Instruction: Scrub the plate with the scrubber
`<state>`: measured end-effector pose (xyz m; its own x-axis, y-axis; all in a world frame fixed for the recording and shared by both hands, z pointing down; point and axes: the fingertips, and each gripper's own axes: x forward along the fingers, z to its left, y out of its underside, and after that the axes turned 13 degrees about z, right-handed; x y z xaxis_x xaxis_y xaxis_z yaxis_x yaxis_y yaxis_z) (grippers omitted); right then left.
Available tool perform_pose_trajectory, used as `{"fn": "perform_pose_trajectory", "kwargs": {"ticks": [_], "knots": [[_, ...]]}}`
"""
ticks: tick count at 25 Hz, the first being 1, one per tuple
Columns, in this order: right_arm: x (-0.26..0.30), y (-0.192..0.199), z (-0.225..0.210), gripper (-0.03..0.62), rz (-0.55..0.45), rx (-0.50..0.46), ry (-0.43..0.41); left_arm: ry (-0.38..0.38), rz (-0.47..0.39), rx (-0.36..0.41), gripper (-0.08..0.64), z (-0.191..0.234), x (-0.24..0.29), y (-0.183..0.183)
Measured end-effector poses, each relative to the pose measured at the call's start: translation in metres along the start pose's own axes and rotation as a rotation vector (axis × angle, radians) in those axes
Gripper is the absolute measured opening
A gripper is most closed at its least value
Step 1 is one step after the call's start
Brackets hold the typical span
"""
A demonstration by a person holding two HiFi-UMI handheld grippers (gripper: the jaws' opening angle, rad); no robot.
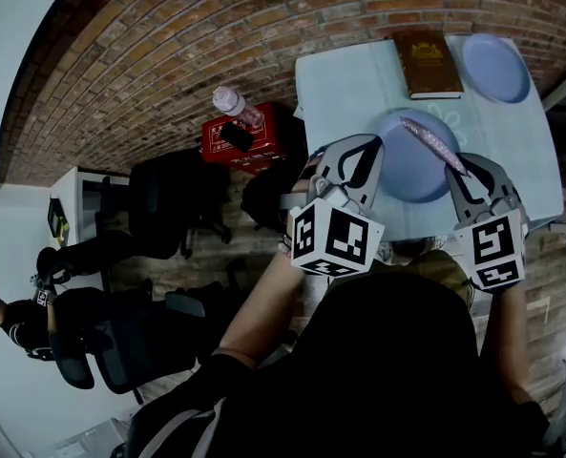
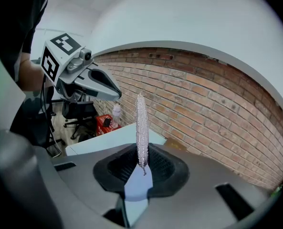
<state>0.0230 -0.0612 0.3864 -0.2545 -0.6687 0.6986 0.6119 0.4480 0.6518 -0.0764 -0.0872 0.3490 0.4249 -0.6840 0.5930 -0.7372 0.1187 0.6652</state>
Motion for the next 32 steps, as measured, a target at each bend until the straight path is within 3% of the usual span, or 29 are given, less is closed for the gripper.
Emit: {"fn": "perform_pose_trajectory", "kwargs": {"ticks": [8, 24, 32], "knots": [[0.002, -0.001, 0.002, 0.087, 0.012, -0.021, 0.037, 0.023, -0.007, -0.001, 0.023, -0.001, 0.000, 0.005], [0.001, -0.002, 0.004, 0.086, 0.014, -0.037, 0.032, 0.035, 0.003, -0.031, 0.023, -0.005, 0.002, 0.012], [0.002, -0.005, 0.009, 0.086, 0.018, -0.072, 0.031, 0.063, -0.016, -0.006, 0.023, -0.012, 0.003, 0.005]]}}
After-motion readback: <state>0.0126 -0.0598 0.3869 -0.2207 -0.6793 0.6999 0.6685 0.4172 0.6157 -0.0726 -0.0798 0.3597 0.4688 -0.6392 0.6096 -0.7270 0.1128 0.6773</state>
